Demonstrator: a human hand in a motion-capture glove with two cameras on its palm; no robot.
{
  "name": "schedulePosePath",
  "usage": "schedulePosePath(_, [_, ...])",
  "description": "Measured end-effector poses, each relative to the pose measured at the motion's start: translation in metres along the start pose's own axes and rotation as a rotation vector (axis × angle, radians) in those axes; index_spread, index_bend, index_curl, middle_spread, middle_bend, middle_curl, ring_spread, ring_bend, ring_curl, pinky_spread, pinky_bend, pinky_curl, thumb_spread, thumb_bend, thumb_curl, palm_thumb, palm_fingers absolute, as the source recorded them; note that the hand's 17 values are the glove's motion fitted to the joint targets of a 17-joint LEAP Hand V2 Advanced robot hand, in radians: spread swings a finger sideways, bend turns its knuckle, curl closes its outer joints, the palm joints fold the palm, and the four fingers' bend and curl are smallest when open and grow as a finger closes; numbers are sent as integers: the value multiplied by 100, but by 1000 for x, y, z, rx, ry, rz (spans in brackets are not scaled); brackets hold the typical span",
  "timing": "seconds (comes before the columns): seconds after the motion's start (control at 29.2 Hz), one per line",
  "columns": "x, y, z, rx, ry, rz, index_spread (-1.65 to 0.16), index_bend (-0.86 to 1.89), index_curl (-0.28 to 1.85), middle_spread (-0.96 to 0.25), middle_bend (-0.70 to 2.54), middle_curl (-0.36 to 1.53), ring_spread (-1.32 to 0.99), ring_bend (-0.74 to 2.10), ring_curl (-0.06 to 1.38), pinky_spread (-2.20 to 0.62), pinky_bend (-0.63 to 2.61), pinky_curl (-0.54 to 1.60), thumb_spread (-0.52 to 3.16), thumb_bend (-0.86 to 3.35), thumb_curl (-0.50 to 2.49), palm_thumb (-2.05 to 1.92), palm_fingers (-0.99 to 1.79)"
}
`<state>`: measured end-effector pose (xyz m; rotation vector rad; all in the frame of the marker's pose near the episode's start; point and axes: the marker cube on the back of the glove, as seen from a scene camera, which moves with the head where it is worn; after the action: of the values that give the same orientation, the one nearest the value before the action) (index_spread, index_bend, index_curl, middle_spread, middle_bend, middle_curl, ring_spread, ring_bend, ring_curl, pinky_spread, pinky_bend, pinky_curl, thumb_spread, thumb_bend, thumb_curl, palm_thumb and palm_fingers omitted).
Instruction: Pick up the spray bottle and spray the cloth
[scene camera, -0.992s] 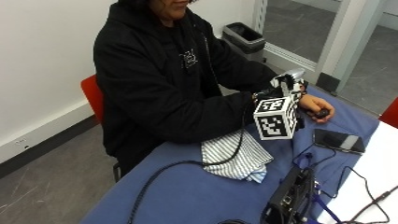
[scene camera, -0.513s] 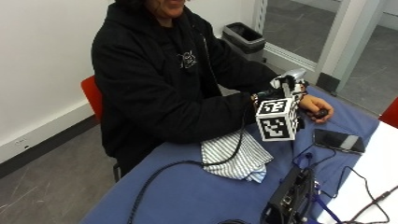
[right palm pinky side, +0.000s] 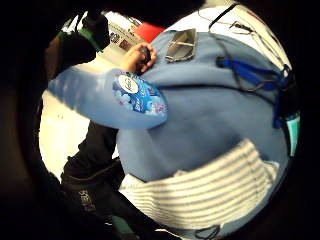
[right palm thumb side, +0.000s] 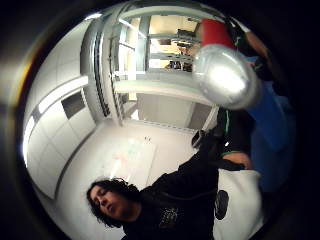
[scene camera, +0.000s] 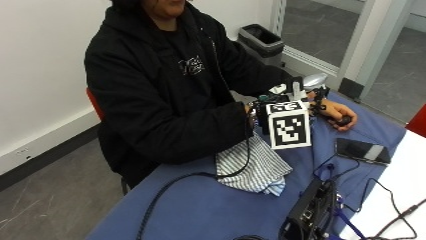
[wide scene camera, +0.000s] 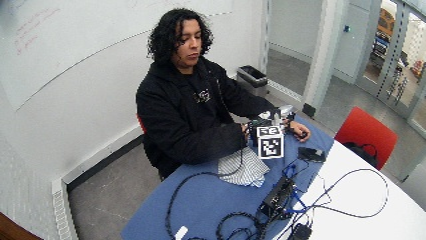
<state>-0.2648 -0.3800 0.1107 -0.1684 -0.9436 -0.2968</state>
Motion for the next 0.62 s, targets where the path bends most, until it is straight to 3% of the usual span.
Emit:
schedulePosePath(0.38, [-16,64,-80,-102,103,-58,-28,11,41,2,34,43,-2,48,41,17,35,40,91,-2,74,88,51])
schedulePosePath(0.62, [-28,101,-118,-263,250,-119,-34,12,37,0,21,39,2,40,39,22,39,41,102,-2,69,85,32])
